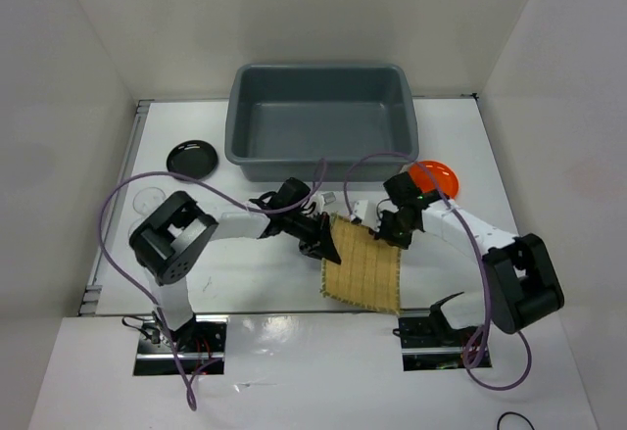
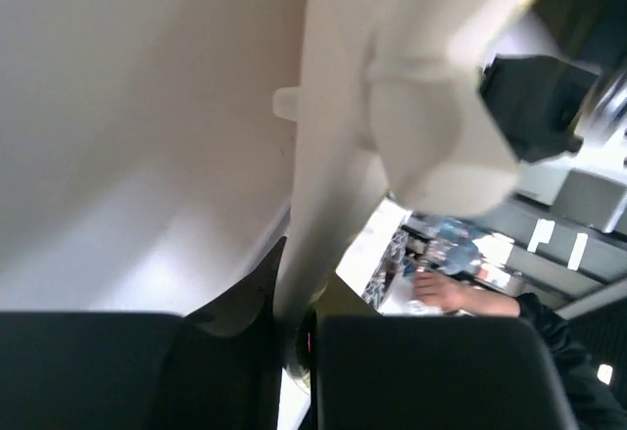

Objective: Place the mixed dishes into the plastic bin

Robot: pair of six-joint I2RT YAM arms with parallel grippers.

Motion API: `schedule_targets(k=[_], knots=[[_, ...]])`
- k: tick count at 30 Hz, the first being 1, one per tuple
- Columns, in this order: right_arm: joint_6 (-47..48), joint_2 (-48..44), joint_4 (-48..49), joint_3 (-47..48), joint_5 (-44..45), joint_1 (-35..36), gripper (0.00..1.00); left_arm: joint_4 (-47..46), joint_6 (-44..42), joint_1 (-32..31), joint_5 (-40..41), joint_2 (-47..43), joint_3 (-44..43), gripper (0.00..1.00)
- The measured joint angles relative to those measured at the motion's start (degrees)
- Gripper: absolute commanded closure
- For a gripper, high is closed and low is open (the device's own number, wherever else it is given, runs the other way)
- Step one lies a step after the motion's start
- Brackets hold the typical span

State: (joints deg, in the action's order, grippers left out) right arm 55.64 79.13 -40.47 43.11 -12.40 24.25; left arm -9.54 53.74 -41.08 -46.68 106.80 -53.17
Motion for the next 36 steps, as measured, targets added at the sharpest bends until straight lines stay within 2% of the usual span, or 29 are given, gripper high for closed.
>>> schedule_targets(k=[4, 6, 7, 9, 10, 13, 16, 19, 21, 24, 25, 29, 36], knots=[[-9.79, -4.87, 3.72, 1.11, -0.90, -7.39, 0.99, 12.11, -4.04, 0.04, 3.32, -8.74, -0.85, 1.00], [-14.67, -10.47, 5.73, 1.75, -0.37, -10.34, 0.93, 18.53, -5.18, 0.83, 4.87, -12.87, -2.86, 1.00], [-17.35, -14.75, 7.02, 1.90, 0.33, -11.32, 0.80, 21.84, -5.70, 1.70, 5.16, -14.38, -4.92, 1.00], [-22.27, -24.70, 9.57, 1.88, 2.36, -11.58, 0.65, 26.75, -6.16, 4.13, 5.27, -15.74, -11.34, 1.00], [-24.28, -30.27, 11.17, 1.79, 3.45, -11.37, 0.51, 29.09, -6.25, 5.25, 5.16, -15.43, -15.65, 1.00], [-28.46, -45.57, 16.61, 0.22, 8.61, -11.06, 0.39, 33.16, -7.72, 8.46, 4.33, -11.80, -31.85, 1.00], [-30.36, -58.86, 19.87, -2.47, 12.66, -11.02, 0.38, 37.16, -10.10, 10.49, 3.52, -4.68, -49.66, 1.00], [-30.99, -65.22, 19.80, -4.87, 15.02, -10.99, 0.38, 44.63, -12.55, 12.61, 1.90, 6.05, -70.64, 1.00], [-31.30, -66.66, 19.91, -6.73, 16.79, -11.13, 0.38, 49.27, -13.81, 13.97, 0.96, 13.33, -82.58, 1.00], [-31.82, -65.16, 19.65, -8.66, 19.41, -11.15, 0.42, 58.23, -14.03, 17.18, -0.33, 30.71, -110.38, 1.00], [-32.04, -63.56, 19.61, -8.68, 20.35, -11.04, 0.42, 57.92, -12.96, 18.23, -1.01, 34.97, -115.67, 1.00], [-32.65, -58.10, 19.80, -8.79, 24.55, -8.24, 0.42, 58.66, -8.98, 22.80, -1.66, 45.33, -122.42, 1.00], [-32.94, -58.29, 20.26, -8.94, 27.04, -5.79, 0.42, 55.71, -2.51, 25.00, -0.20, 57.59, -123.23, 1.00]])
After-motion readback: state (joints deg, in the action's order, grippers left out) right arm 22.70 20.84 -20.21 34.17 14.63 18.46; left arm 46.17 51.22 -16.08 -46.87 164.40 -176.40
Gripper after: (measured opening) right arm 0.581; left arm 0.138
